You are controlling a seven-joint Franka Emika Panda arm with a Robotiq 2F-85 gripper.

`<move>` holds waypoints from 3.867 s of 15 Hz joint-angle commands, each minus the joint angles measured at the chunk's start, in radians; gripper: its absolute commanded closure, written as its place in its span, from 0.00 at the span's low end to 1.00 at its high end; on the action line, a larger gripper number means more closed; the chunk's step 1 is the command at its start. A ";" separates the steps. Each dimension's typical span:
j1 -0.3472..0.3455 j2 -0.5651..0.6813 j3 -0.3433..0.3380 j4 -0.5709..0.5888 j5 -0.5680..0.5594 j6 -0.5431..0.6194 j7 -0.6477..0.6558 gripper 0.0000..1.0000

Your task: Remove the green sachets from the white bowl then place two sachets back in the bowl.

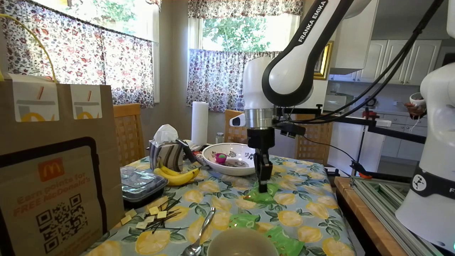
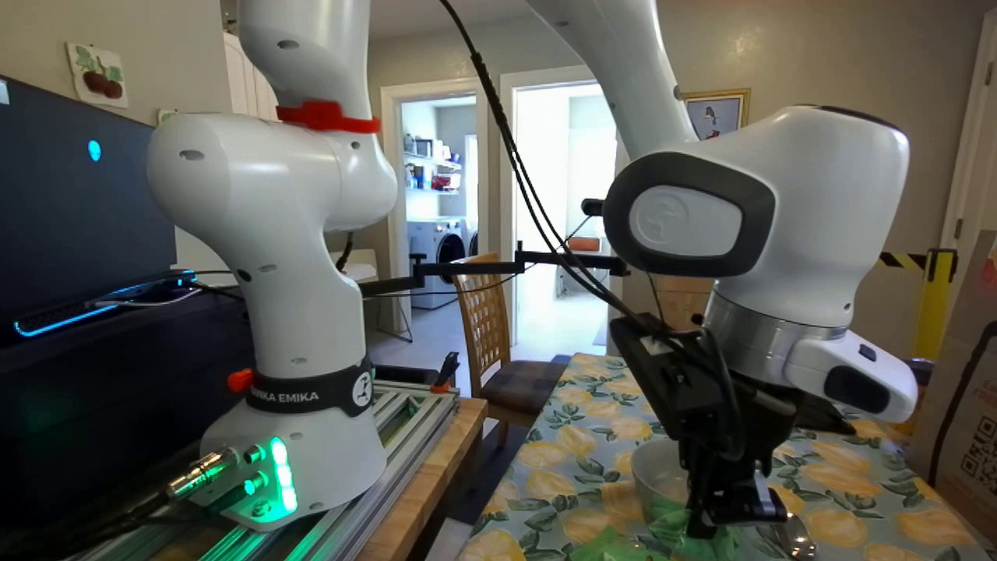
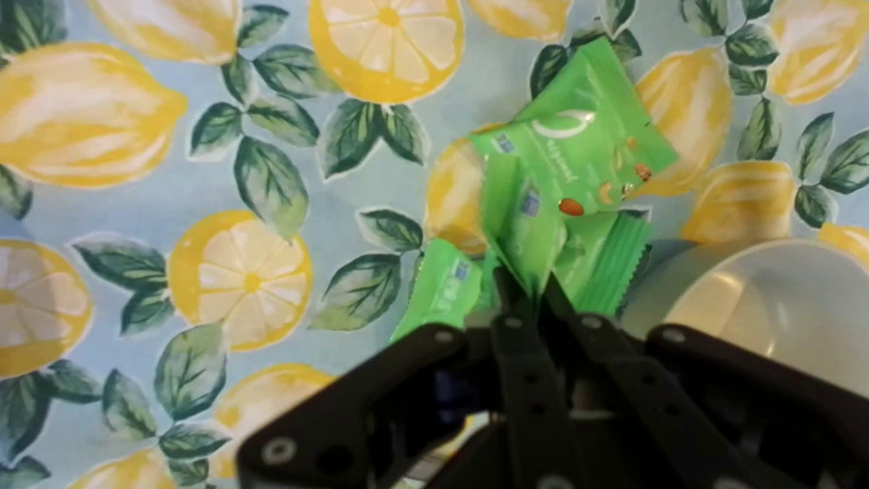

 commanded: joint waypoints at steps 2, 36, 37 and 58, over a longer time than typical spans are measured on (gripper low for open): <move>-0.012 0.034 -0.001 0.015 0.001 0.087 -0.019 0.98; -0.019 0.040 0.054 -0.015 -0.210 0.096 -0.056 0.00; 0.001 0.030 0.033 -0.012 -0.265 0.061 -0.044 0.00; 0.112 0.059 -0.032 0.052 -0.773 0.023 -0.085 0.00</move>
